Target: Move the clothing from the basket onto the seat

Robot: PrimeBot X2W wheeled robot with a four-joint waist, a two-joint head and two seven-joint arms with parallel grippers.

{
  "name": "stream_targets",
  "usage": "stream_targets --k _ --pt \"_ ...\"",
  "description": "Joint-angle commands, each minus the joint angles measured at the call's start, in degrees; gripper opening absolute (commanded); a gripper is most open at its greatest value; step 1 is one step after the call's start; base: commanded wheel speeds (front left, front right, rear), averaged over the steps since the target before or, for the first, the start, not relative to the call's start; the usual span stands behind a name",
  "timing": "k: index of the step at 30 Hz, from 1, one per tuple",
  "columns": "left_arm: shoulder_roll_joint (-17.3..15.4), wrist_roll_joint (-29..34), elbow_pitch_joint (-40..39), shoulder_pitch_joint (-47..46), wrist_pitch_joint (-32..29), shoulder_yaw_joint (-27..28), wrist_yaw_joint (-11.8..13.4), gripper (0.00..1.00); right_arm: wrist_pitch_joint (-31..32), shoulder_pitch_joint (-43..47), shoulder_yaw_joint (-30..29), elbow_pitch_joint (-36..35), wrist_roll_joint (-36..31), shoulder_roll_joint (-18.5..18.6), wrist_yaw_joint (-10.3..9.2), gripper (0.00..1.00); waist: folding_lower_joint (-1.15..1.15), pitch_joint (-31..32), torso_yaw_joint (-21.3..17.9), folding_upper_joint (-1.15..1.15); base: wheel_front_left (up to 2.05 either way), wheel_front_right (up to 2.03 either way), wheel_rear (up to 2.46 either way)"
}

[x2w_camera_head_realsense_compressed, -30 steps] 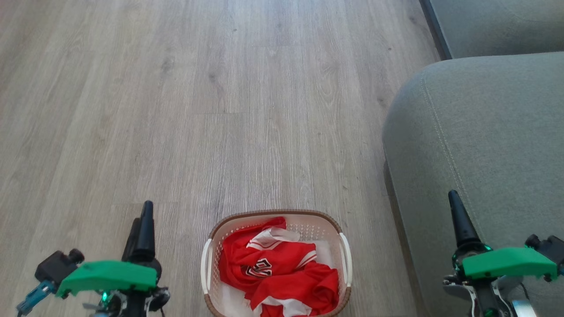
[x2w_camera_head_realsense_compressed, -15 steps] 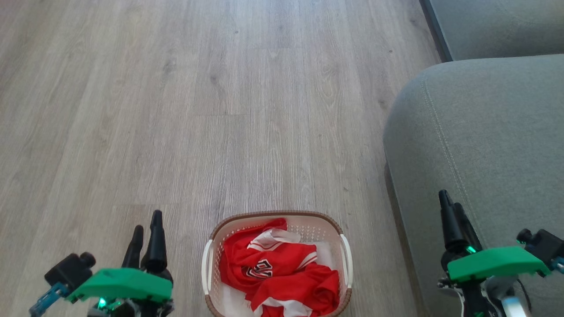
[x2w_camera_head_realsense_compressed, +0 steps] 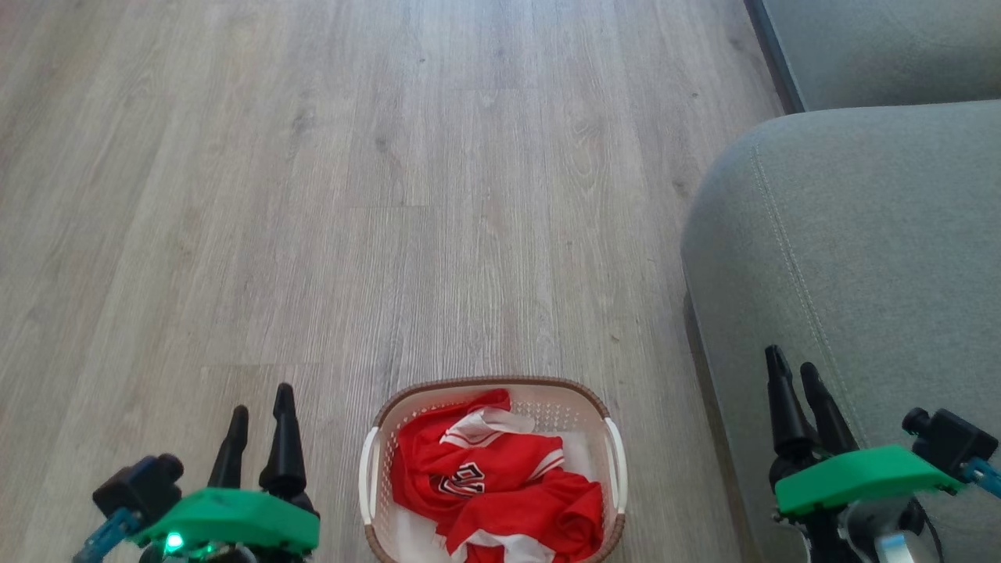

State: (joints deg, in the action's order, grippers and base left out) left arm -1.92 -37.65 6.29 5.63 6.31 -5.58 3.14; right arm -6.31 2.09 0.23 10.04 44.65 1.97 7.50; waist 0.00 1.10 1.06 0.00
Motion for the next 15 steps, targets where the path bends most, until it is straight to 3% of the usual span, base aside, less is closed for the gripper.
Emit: stream_targets --k 1,15 --pt "-0.74 1.82 -2.44 -1.43 1.01 0.59 0.57 1.00 -0.91 -1.48 1.11 -2.51 -1.69 0.59 -0.01 1.00 0.00 0.00 0.03 0.00 0.00 0.00 0.00" --pt "-0.81 11.57 -2.93 -0.15 3.35 -0.60 1.90 1.00 -3.29 -1.37 2.19 -3.61 -11.01 0.68 -0.01 1.00 0.00 0.14 0.35 0.00 0.00 0.00 0.00"
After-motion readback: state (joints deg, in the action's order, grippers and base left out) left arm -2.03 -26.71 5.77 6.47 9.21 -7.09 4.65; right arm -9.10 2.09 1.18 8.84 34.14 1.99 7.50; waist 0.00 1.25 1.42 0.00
